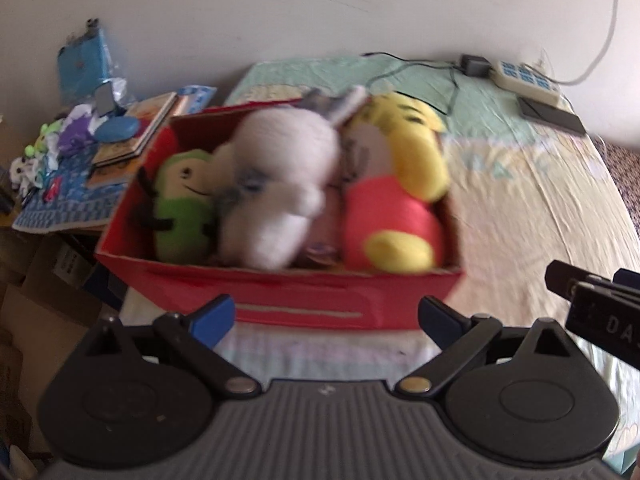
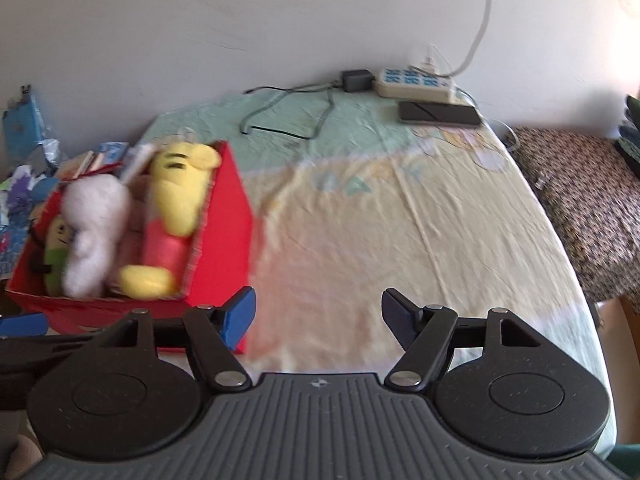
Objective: Organize objects
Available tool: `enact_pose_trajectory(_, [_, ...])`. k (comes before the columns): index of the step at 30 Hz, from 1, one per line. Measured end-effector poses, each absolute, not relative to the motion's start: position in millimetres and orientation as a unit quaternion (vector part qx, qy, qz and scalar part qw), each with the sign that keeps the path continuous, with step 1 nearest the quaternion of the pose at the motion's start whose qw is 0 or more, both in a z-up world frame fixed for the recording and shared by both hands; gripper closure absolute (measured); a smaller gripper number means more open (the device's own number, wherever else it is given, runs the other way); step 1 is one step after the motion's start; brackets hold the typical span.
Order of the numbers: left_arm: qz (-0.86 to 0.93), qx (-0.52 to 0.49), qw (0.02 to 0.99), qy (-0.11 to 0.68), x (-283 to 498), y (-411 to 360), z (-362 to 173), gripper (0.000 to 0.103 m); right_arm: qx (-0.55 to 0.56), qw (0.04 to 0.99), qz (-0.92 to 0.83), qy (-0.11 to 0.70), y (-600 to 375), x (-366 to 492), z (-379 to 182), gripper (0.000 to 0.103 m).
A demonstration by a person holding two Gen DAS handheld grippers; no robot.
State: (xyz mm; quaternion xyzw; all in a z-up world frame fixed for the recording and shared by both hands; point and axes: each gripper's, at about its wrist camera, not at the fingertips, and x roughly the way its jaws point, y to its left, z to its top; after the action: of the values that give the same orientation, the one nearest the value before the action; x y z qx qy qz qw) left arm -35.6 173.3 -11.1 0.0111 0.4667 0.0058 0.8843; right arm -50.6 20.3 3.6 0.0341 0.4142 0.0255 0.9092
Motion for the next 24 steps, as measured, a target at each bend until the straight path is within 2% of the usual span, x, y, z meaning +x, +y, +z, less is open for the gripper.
enact_pose_trajectory(10, [0.034,0.003,0.890,0.455,-21,237,-4,0.005,0.034,0.910,0.040,0.411,67,-43,8,0.030])
enact_pose_trajectory(24, [0.029,0.015,0.891,0.452,0,280,-12,0.005,0.037,0.917,0.019,0.397,104,-41,7,0.029])
